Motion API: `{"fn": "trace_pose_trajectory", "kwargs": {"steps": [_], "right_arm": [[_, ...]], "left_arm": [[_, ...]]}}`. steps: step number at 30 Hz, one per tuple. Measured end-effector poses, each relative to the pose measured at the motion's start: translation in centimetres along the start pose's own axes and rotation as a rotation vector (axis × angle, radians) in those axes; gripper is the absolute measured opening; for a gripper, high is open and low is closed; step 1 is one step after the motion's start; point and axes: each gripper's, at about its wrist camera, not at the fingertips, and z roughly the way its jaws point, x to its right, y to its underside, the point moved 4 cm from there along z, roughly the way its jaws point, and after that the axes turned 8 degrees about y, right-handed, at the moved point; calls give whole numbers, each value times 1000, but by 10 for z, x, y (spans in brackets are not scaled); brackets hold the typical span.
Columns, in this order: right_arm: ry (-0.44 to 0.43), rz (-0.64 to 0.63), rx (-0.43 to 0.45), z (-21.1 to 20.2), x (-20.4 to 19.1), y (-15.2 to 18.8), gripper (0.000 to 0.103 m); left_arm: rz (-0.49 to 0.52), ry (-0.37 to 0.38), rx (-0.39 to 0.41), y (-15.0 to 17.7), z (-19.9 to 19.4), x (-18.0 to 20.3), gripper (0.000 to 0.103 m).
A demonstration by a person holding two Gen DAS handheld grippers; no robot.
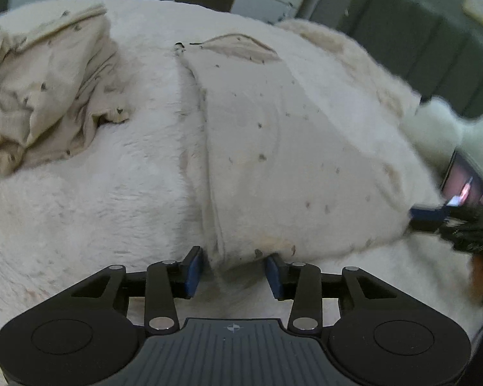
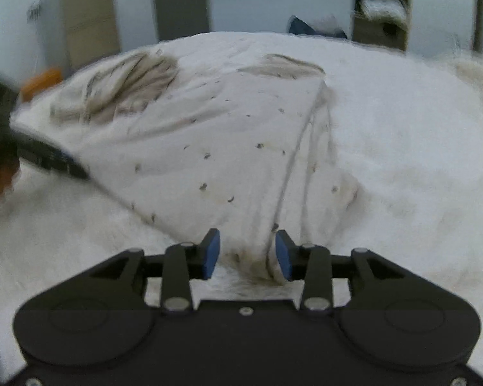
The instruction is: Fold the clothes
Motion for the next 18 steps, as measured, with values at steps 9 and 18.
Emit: {"fn": "trace_pose_trajectory", "kwargs": {"steps": [9, 18], "right_arm": [[-107, 277, -30, 3, 43, -5, 37], [-125, 287, -62, 11, 42, -3, 37]], "left_arm": [[85, 31, 228, -22, -51, 13, 37], [97, 97, 89, -16, 8, 39, 45]]}}
